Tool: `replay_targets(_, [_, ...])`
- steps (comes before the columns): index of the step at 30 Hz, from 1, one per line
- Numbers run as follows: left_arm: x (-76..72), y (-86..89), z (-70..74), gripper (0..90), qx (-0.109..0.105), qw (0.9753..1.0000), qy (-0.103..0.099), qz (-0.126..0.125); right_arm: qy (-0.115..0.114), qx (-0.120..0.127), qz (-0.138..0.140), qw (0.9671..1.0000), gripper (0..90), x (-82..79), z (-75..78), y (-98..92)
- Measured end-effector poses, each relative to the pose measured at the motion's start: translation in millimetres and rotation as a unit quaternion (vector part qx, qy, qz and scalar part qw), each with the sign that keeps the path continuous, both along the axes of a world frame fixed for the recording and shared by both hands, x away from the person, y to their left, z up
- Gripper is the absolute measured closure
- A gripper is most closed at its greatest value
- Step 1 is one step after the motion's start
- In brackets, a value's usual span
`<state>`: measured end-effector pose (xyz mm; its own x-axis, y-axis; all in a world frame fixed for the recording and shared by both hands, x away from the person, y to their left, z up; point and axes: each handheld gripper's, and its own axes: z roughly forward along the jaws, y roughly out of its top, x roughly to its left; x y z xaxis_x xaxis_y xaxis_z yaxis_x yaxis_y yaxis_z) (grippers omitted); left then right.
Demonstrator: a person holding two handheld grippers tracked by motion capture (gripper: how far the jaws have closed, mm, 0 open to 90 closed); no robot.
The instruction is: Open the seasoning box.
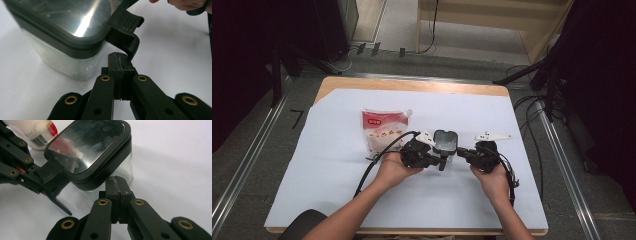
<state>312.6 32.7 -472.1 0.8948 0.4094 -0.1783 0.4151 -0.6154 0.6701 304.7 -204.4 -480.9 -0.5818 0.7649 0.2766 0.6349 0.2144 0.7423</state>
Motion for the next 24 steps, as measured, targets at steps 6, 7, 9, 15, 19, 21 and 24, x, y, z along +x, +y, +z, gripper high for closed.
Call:
replay_targets(6, [-3.3,-4.5,-1.1,90.0,-0.011,0.9999,0.008,-0.002,-0.001,-0.001,-0.001,1.0,90.0,4.8,-1.0,4.7])
replay_targets(7, [-3.9,-5.4,-1.4,90.0,-0.012,0.9999,0.011,-0.004,-0.001,-0.003,0.0,1.0,90.0,5.6,-1.2,5.4])
replay_targets(9, [-5.5,-7.6,-2.1,90.0,-0.015,0.9998,0.012,-0.002,-0.003,-0.004,0.001,1.0,90.0,8.3,-2.2,8.3])
replay_targets(15, [-7.1,-10.4,-2.2,90.0,-0.013,0.9998,0.017,-0.001,0.001,-0.004,0.001,1.0,90.0,12.7,-6.2,14.1])
replay_targets(19, [-5.8,-7.1,-0.2,90.0,-0.023,0.9993,0.028,-0.005,-0.003,-0.001,0.001,1.0,90.0,12.9,-6.0,12.6])
replay_targets(21, [-5.4,-4.6,2.2,90.0,-0.022,0.999,0.036,-0.011,-0.004,-0.009,-0.002,0.9999,90.0,11.6,-4.2,10.9])
replay_targets(24, [-7.7,-0.7,6.5,88.6,-0.023,0.9982,0.05,-0.025,-0.005,0.005,-0.008,0.9999,90.0,10.2,-0.9,5.4])
